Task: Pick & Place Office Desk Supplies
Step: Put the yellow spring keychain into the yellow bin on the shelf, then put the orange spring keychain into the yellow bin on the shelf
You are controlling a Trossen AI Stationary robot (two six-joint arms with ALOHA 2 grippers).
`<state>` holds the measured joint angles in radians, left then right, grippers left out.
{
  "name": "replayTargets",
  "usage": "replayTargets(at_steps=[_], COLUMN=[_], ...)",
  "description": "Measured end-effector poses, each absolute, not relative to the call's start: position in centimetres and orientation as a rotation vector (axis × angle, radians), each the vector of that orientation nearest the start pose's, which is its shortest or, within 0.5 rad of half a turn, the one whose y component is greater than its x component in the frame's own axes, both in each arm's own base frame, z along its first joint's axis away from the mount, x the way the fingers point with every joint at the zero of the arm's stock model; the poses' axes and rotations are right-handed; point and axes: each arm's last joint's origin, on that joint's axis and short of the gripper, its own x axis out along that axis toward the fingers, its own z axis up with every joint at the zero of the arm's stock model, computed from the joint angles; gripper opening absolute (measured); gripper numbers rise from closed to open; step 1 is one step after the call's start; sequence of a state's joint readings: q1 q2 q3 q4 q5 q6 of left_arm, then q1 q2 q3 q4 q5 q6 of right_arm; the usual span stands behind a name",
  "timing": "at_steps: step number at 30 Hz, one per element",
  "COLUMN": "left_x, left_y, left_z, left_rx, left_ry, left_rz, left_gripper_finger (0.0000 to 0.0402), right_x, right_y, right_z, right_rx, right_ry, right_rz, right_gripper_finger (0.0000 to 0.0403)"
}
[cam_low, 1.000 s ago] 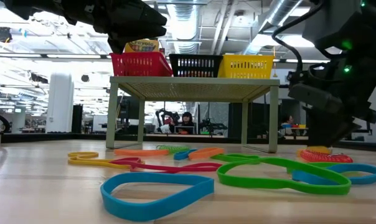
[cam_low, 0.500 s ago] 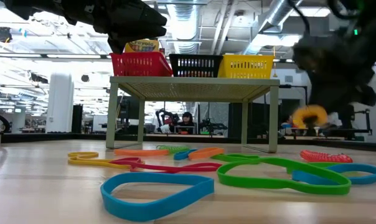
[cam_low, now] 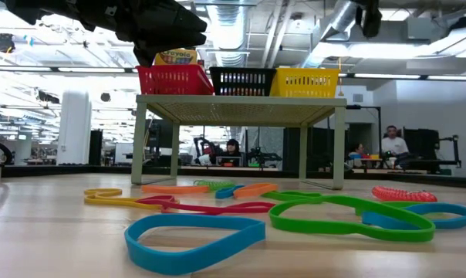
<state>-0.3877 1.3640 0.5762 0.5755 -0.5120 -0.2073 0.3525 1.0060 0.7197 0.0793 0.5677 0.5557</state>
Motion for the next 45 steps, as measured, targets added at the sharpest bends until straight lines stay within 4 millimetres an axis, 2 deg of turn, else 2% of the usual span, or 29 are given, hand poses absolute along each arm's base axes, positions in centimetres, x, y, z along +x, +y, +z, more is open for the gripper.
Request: replayTargets(at_steps=[4, 8, 11, 13, 18, 25, 29, 35, 37, 40, 43, 45], left_x=[25.7, 25.7, 25.7, 25.7, 25.7, 25.7, 25.7, 25.7, 25.7, 25.6, 25.4, 25.1], left_y=[-9.0, -9.0, -9.0, -9.0, -9.0, -9.0, -9.0, -9.0, -9.0, -8.9, -8.9, -8.8], left_z=[21.1, 21.1, 21.1, 21.1, 21.0, 20.9, 20.9, 20.9, 20.9, 21.0, 21.7, 22.2], left_rx=[-0.114, -0.115, -0.114, -0.114, -0.117, -0.120, -0.120, -0.121, -0.121, -0.122, -0.133, -0.138], left_ry=[0.178, 0.178, 0.179, 0.178, 0.186, 0.192, 0.192, 0.192, 0.192, 0.190, 0.167, 0.154], left_rz=[0.143, 0.143, 0.141, 0.141, 0.142, 0.144, 0.144, 0.146, 0.146, 0.145, 0.134, 0.127], left_gripper_finger=[0.0108, 0.0108, 0.0108, 0.0108, 0.0108, 0.0108, 0.0108, 0.0108, 0.0108, 0.0108, 0.0108, 0.0108], right_x=[21.0, 21.0, 21.3, 21.5, 23.2, 24.7, 24.9, 24.7, 24.5, 23.9, 23.1, 22.3], right_y=[3.2, 0.3, -1.5, -2.5, -3.8, -4.2, -4.3, -4.2, -4.2, -3.3, -1.5, 0.2], right_z=[31.8, 33.1, 33.2, 32.5, 30.9, 29.0, 28.6, 28.6, 29.2, 31.2, 33.4, 34.0], right_rx=[0.360, 0.302, 0.284, 0.267, 0.262, 0.240, 0.233, 0.222, 0.219, 0.224, 0.274, 0.313], right_ry=[0.085, 0.155, 0.233, 0.303, 0.386, 0.478, 0.500, 0.516, 0.520, 0.510, 0.489, 0.501], right_rz=[-0.410, -0.555, -0.659, -0.713, -0.753, -0.775, -0.780, -0.779, -0.776, -0.734, -0.646, -0.580], right_gripper_finger=[0.0008, 0.0008, 0.0008, 0.0008, 0.0008, 0.0025, 0.0071, 0.0164, 0.0191, 0.0216, 0.0222, 0.0221])
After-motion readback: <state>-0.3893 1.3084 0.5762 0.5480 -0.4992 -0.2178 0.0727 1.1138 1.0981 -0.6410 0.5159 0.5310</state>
